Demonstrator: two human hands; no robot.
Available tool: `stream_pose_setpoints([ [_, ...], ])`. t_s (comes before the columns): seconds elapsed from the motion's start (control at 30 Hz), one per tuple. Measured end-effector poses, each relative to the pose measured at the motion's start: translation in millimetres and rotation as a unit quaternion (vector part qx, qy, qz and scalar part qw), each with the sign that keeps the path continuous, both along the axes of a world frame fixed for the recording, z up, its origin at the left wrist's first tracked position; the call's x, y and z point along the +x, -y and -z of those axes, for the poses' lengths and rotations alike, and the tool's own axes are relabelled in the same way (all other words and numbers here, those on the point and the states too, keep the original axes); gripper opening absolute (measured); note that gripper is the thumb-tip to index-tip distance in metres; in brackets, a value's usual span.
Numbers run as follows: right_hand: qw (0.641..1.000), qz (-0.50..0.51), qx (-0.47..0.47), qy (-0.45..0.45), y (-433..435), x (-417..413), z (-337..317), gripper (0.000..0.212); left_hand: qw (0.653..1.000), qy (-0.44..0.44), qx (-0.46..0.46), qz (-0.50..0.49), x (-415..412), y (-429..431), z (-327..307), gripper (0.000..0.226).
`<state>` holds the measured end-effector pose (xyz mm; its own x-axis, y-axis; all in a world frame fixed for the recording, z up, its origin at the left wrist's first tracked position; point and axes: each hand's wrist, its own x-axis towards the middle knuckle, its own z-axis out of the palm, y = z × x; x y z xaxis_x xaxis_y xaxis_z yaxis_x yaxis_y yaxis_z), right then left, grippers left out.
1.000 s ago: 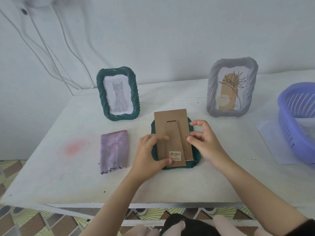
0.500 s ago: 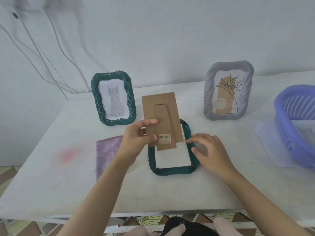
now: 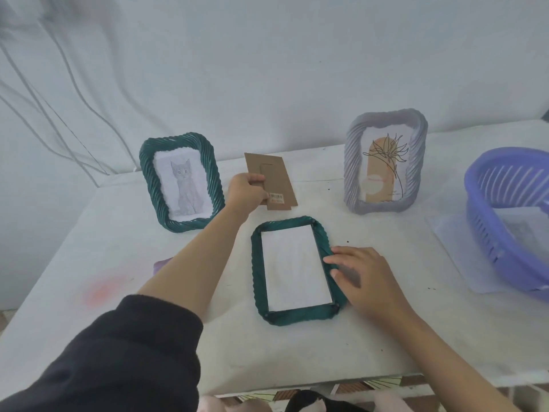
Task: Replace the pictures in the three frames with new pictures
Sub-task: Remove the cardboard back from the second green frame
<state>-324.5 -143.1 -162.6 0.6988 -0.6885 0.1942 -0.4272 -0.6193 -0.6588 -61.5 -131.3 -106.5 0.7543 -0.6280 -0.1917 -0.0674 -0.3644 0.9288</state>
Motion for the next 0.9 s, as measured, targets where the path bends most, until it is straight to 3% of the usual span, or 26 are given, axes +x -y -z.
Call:
stream_pose_setpoints([
  [0.13, 1.000, 0.008, -0.009, -0.010, -0.4, -1.9, 0.3, 0.031, 0.990, 0.109, 0.080, 0.034, 0.3, -2.8, 13.1, 0.042],
  [0.33, 1.000, 0.003, -0.012, -0.014, -0.3, -1.7, -0.4, 0.031, 0.942, 0.283, 0.155, 0.092, -5.0, -16.5, 34.0, 0.040],
  [0.4, 1.000, 0.000, -0.018, -0.011, 0.0, -1.6, -0.4, 0.030, 0.945, 0.284, 0.134, 0.095, -10.7, -24.2, 34.7, 0.040],
  [0.57, 1.000, -0.013, -0.016, 0.014, -2.3, -3.0, -0.5, 0.031, 0.955, 0.271, -0.018, 0.118, -45.8, -67.1, 28.1, 0.034],
  [0.77, 0.996, -0.009, -0.092, 0.001, -11.0, 4.1, -3.1, 0.032, 0.926, 0.272, 0.073, 0.249, -75.9, -126.9, 44.7, 0.072],
  [0.9, 0.995, 0.002, -0.097, -0.013, -14.8, 9.9, -8.6, 0.025, 0.924, 0.285, 0.078, 0.244, -81.0, -133.7, 50.7, 0.083],
])
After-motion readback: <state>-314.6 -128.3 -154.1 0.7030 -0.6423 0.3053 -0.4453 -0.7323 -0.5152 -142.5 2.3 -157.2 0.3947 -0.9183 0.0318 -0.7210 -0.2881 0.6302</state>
